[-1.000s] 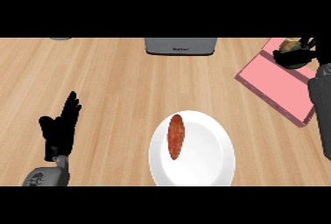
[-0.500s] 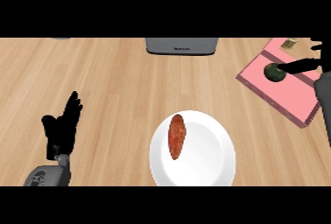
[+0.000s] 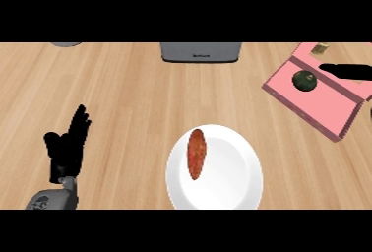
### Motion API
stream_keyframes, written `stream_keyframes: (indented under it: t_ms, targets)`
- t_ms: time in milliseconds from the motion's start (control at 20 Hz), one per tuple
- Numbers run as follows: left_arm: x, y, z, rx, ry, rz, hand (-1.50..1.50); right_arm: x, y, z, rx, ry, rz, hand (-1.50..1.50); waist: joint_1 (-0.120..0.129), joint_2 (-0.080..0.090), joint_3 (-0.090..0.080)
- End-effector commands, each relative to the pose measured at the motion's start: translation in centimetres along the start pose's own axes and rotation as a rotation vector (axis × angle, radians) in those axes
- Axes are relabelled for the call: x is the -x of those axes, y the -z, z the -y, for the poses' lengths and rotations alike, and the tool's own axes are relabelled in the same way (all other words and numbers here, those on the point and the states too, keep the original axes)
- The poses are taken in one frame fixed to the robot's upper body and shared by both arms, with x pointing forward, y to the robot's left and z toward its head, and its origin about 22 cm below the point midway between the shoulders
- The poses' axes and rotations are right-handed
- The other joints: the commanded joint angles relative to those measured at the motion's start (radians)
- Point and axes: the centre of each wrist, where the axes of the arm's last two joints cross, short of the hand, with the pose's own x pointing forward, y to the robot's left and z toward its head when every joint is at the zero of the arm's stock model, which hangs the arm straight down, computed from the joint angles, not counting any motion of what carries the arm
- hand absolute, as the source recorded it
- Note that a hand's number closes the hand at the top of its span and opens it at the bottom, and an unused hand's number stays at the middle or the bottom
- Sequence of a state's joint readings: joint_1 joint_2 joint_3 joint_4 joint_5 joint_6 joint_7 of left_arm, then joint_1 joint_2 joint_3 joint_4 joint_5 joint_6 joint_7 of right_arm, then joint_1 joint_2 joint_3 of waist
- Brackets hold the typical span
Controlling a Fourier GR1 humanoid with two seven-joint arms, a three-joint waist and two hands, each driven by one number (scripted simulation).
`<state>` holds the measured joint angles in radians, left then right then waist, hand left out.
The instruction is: Pick the squash from the plate and place it in the cardboard box
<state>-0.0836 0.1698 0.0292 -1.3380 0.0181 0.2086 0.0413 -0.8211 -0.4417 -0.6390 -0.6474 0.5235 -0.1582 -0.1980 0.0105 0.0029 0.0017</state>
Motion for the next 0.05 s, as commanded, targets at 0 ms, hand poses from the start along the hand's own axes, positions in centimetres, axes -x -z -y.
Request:
stream_keyframes:
  t_ms: [0]
  targets:
    - [0.41, -0.27, 0.93, -0.009, -0.007, 0.014, 0.00, 0.93, 0.15, 3.39, 0.061, 0.131, -0.008, -1.50, -0.012, -0.003, -0.001]
